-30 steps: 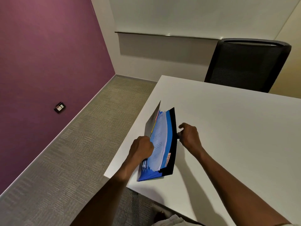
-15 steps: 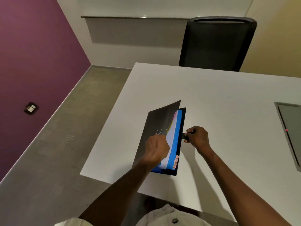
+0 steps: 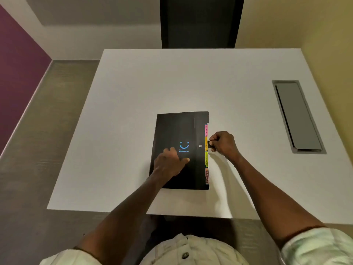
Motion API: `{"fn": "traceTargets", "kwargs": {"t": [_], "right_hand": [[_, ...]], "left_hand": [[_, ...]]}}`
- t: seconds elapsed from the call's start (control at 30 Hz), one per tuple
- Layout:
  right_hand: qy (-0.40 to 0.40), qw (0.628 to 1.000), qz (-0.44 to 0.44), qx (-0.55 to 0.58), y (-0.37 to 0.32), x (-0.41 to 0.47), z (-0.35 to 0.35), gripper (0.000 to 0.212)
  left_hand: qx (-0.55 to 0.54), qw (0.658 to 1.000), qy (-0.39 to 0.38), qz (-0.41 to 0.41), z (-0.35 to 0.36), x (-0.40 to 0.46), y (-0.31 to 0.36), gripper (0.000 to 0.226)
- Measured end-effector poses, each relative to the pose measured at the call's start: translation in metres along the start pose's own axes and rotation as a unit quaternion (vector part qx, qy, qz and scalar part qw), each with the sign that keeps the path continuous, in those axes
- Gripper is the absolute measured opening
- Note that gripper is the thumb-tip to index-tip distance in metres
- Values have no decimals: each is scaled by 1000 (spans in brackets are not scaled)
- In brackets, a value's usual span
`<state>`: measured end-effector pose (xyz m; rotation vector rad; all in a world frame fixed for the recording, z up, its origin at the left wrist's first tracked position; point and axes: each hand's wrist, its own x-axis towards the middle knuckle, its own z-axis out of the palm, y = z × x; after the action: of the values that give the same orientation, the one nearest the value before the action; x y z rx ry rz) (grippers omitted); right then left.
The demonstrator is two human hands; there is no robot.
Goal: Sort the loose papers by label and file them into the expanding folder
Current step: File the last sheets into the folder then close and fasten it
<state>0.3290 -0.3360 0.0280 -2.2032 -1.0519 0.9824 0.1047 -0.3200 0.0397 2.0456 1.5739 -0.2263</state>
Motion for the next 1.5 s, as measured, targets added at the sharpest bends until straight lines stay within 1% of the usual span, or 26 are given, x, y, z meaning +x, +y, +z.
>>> {"fn": "traceTargets", "kwargs": {"t": [0.07, 0.13, 0.27, 0.33, 0.37, 0.4, 0.47, 0.6, 0.73, 0.8, 0.9, 0.97, 1.2, 1.33, 1.5], "right_hand": [[-11, 1000, 7, -4, 13, 4, 3, 8], [-10, 1000, 28, 8, 23, 5, 10, 14], [43, 997, 53, -19, 42, 5, 26, 17], [73, 995, 68, 3, 45, 2, 31, 7], [89, 993, 72, 19, 45, 1, 33, 8], [101, 991, 78, 32, 46, 0, 35, 16], [113, 990, 69, 46, 45, -3, 41, 23], [130, 991, 28, 35, 39, -12, 52, 25], [121, 992, -22, -17, 33, -14, 57, 29], [99, 992, -55, -57, 31, -15, 60, 31], [90, 982, -114, -123, 32, -18, 67, 28], [89, 976, -130, -150, 33, -17, 70, 27], [70, 973, -111, -190, 25, -13, 78, 29], [59, 967, -124, -213, 28, -14, 79, 26], [38, 970, -118, -208, 27, -16, 78, 24]], "left_hand": [[-15, 1000, -12, -23, 6, 5, -13, 66], [-13, 1000, -18, -22, 12, 10, -27, 62], [53, 994, -88, 24, 28, 13, -49, 75], [83, 989, -115, 36, 34, 14, -56, 81], [94, 987, -122, 40, 35, 15, -58, 82], [103, 986, -126, 43, 36, 16, -59, 83], [120, 982, -135, 45, 40, 18, -58, 85], [140, 979, -145, 35, 48, 14, -47, 85], [137, 980, -137, 34, 51, 12, -45, 84], [137, 980, -139, 37, 51, 13, -45, 85], [141, 978, -147, 40, 49, 14, -44, 85], [145, 977, -153, 43, 47, 15, -44, 86], [149, 973, -170, 55, 42, 17, -47, 89], [148, 973, -171, 56, 41, 16, -48, 90], [145, 973, -169, 54, 43, 16, -47, 90]]}}
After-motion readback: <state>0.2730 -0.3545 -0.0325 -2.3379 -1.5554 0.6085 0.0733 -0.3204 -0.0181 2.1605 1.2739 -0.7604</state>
